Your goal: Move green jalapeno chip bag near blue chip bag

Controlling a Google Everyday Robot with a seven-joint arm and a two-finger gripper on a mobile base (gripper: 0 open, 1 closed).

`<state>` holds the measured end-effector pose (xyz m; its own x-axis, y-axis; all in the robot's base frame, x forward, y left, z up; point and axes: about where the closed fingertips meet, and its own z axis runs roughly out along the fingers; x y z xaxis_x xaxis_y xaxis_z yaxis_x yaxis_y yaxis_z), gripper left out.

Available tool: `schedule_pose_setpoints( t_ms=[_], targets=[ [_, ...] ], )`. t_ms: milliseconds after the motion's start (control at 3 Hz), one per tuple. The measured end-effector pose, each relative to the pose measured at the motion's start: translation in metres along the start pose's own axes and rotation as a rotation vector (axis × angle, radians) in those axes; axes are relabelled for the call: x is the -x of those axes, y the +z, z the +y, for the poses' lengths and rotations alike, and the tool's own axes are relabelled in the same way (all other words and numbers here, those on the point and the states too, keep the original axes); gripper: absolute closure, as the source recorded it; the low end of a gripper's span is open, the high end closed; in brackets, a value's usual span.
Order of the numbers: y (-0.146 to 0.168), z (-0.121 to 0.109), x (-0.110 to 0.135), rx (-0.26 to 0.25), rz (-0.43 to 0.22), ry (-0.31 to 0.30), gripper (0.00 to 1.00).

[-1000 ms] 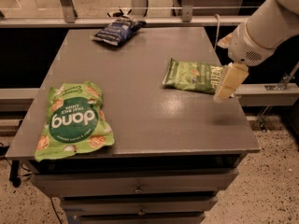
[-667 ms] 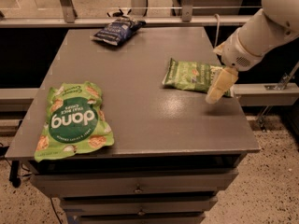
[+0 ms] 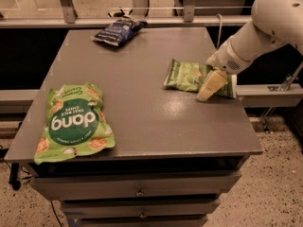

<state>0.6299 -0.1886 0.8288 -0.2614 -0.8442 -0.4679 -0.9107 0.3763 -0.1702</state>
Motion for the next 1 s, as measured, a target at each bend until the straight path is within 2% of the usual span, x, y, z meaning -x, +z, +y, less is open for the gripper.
schedule_pose_setpoints(
  t_ms=[333,667,1000],
  targets=[
    [0.0073,-0.0046,0.0019,0.015,-0.004,0.033,0.41],
    [0.0021,-0.0064,0.0057,0.017,-0.005,0.037,0.72],
    [0.0003,-0.0067,0.0066,0.017,-0.005,0.037,0.95]
  ],
)
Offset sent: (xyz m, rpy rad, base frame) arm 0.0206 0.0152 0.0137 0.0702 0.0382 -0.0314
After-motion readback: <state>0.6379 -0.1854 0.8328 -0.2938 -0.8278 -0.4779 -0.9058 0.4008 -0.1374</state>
